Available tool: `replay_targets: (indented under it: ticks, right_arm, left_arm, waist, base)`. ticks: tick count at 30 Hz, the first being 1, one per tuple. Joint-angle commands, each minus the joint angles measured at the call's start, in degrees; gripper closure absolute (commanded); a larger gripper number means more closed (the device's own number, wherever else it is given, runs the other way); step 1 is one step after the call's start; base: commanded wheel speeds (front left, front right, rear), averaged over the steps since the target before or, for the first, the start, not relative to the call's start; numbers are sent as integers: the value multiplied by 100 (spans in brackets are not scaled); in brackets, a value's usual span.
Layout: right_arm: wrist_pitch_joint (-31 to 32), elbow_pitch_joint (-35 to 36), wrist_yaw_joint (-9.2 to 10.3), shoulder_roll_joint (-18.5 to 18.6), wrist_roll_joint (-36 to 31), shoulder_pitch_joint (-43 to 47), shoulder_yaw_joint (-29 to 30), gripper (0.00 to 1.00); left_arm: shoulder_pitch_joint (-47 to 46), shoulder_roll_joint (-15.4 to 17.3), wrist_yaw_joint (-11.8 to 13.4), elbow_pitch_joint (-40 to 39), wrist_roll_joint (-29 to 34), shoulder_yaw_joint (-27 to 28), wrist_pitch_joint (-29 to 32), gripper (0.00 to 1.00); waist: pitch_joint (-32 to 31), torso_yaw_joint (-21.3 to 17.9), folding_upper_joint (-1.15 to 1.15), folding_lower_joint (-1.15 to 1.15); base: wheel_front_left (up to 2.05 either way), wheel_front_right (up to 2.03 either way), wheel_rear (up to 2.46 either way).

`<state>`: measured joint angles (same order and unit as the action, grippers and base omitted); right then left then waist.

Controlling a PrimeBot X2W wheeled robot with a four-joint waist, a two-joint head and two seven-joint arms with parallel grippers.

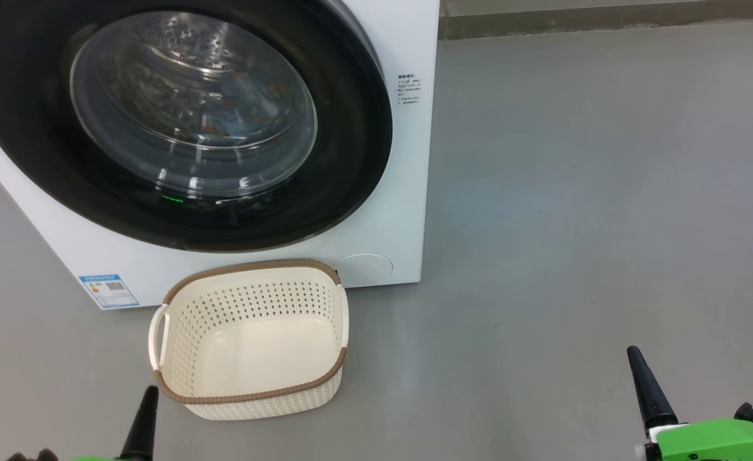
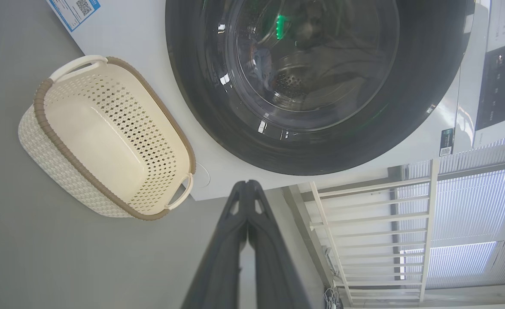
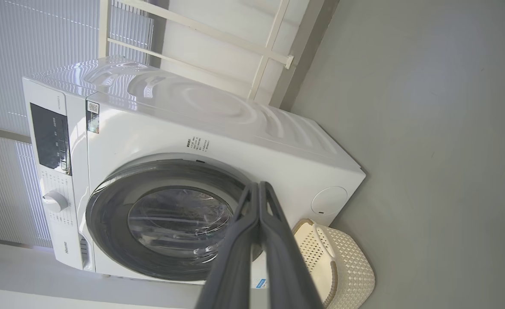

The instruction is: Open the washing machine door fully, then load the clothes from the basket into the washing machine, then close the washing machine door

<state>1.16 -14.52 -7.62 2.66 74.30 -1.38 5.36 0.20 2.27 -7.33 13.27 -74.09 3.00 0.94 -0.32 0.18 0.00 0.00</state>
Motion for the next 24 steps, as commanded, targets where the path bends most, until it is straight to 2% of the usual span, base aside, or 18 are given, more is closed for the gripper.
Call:
replay_targets:
  ticks: [1, 24]
  right_arm:
    - [37, 130, 6, 65, 148, -284, -70, 100]
    - [450, 59, 12, 66, 1702, -459, 48, 100]
  left_arm:
    - [-302, 107, -13, -99, -144, 173, 39, 100]
    - [-606, 122, -15, 62, -1740, 260, 452, 100]
  waist:
    - [1, -1, 0, 0]
    - [46, -16, 0, 0]
  base:
    - [0, 0, 0]
    - [0, 0, 0]
